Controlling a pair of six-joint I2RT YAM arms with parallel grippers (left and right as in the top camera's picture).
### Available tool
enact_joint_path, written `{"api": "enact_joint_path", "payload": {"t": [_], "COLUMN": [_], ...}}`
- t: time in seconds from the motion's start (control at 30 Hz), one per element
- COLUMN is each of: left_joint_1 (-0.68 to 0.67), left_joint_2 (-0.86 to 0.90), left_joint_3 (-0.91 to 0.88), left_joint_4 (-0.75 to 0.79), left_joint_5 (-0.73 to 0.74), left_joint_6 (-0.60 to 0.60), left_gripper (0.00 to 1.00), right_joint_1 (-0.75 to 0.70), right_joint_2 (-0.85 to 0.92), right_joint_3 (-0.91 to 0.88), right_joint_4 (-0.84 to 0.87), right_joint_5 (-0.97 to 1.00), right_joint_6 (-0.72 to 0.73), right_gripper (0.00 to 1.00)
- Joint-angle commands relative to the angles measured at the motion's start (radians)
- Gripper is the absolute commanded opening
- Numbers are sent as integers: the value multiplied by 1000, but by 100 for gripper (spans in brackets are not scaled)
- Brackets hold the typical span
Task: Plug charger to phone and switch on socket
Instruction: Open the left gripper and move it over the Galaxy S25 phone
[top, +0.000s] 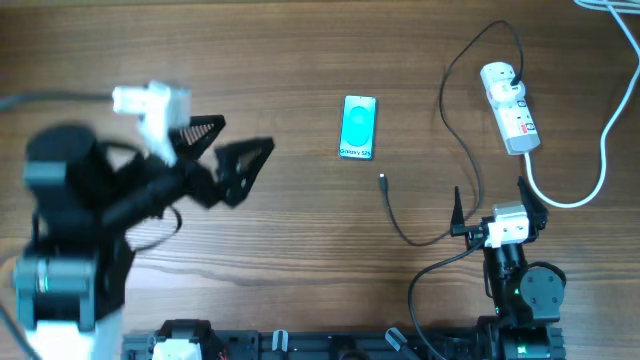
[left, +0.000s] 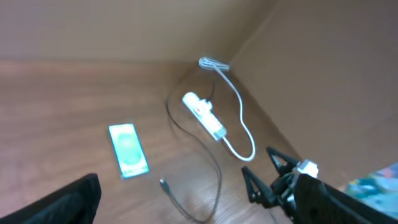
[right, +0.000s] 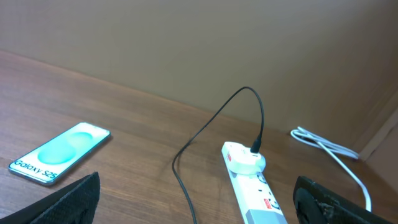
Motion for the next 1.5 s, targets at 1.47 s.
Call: {"api": "enact_joint_path", "payload": {"t": [1.47], "left_joint_1": [-518], "left_joint_2": [1281], "left_joint_3": [1019], "left_joint_4": [-497], "left_joint_5": [-778], "left_joint_6": [-351], "left_gripper": [100], "right_joint_1": [2], "right_joint_2": [5], "right_joint_3": [0], "right_joint_4": [2], "right_joint_5": [13], "right_joint_6": [-9], "right_gripper": [100]}}
